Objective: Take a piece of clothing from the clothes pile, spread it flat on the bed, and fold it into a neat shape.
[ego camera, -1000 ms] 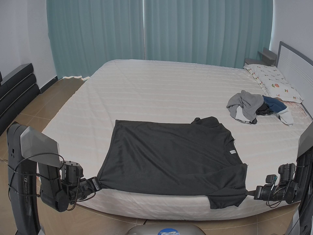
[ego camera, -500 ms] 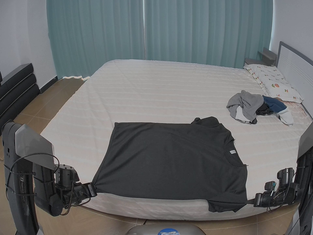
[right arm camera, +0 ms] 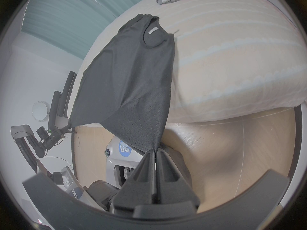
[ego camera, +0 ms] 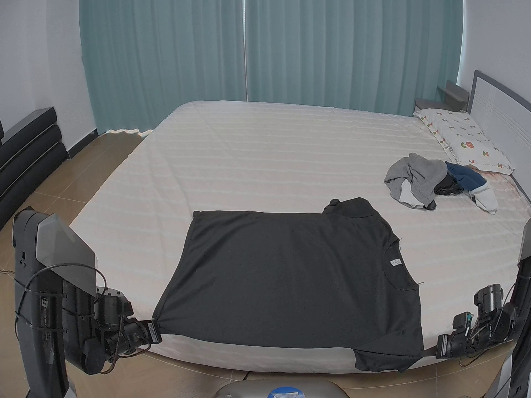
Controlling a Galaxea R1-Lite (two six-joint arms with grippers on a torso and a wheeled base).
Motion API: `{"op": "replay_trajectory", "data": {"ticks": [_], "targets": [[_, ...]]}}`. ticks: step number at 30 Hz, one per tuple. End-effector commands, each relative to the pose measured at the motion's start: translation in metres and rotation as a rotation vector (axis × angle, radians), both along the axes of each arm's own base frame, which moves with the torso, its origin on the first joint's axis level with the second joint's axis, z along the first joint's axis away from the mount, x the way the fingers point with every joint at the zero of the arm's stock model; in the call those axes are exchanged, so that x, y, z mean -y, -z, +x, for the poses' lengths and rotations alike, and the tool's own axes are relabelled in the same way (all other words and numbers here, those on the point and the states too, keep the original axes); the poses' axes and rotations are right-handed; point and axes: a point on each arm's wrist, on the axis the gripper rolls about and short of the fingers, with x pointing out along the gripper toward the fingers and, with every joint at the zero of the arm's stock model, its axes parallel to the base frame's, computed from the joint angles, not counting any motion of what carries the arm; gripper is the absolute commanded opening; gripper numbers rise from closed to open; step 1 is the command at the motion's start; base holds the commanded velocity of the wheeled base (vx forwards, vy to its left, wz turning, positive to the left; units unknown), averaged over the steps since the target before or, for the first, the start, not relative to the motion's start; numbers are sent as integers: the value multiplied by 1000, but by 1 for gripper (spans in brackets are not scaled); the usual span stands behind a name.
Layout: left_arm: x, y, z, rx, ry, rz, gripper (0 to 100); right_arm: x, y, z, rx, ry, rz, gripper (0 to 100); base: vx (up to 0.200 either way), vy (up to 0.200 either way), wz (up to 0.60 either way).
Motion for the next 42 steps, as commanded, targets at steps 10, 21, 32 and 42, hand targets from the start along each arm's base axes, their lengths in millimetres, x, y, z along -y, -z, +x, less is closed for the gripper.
{"op": "replay_trajectory", "data": {"ticks": [10,21,32,42], "targets": [[-1,5,-17,-70,41,44,0,0,-10,-10,-15,11,-46,0,0,0,0],[-2,12,-25,-129,71,84,0,-1,-13,-16,-49,-14,-90,0,0,0,0],[1,14,-33,-208,66,157,0,-1,-15,-18,-60,-10,-109,0,0,0,0],[1,5,-39,-251,88,168,0,-1,-17,-22,-73,-27,-135,0,0,0,0]]}}
